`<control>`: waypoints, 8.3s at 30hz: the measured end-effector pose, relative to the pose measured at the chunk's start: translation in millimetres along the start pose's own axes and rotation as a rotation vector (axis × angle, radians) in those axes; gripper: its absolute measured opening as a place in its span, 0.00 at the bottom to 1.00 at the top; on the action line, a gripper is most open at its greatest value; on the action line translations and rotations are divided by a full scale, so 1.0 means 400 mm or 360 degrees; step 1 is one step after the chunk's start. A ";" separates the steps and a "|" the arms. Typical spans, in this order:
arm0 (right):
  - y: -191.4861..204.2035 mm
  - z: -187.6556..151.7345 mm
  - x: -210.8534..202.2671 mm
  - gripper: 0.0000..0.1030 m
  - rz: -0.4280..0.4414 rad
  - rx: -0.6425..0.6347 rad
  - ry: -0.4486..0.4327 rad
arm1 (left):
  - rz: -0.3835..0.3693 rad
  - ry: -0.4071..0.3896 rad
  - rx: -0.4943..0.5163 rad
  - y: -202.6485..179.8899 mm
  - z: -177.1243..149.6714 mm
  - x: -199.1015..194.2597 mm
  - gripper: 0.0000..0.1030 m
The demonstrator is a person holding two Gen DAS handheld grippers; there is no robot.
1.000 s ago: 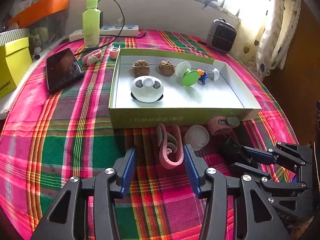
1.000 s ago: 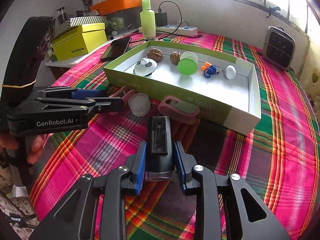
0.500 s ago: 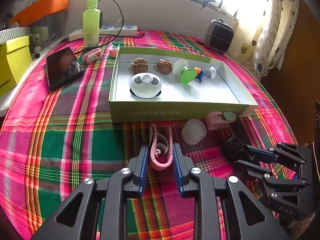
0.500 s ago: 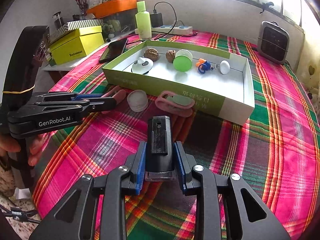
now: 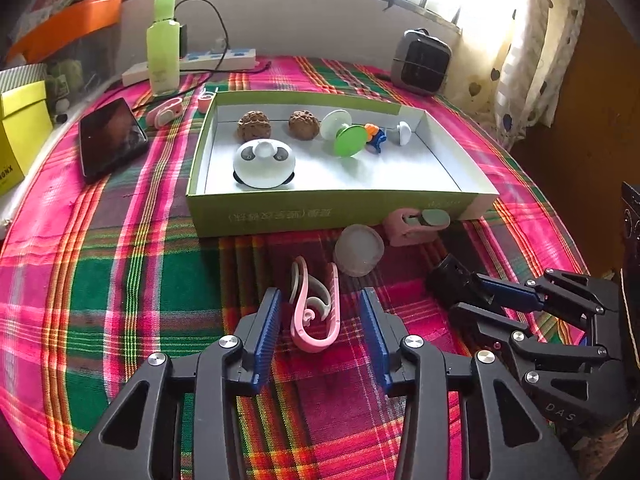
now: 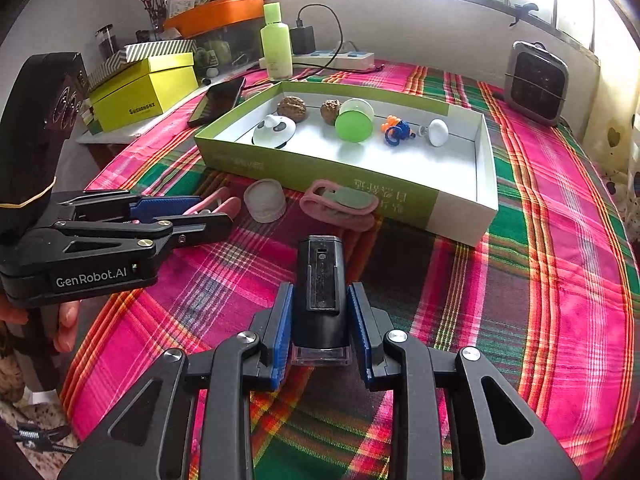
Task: Organize objects
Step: 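Lift the black cylinder in the right tool while the left tool lifts the pink clip, then carry the black cylinder in the right tool while the left tool carries the pink clip over the box, then lower and release the pink clip from the left tool while the right tool releases the black cylinder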
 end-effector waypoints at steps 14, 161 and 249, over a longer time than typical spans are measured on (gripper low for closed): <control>0.009 0.001 0.002 0.28 -0.0034 -0.0006 -0.0002 | 0.0126 -0.0013 0.0078 -0.013 0.006 0.009 0.28; -0.119 0.301 0.179 0.28 -0.0156 0.0233 0.0051 | 0.0043 0.0039 -0.0049 0.034 0.262 0.185 0.22; -0.085 0.243 0.045 0.34 -0.0179 0.0233 -0.0148 | 0.0138 -0.0054 -0.0077 0.023 0.206 0.058 0.44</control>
Point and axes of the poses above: each gripper's, at about its wrist camera, not at the fingertips, and x roughly the way its jaws point, y to its left, z to its top, the point moved 1 cm from there along x, roughly the way its jaws point, and after that the axes turned 8 degrees about x, right-handed, at the moved point
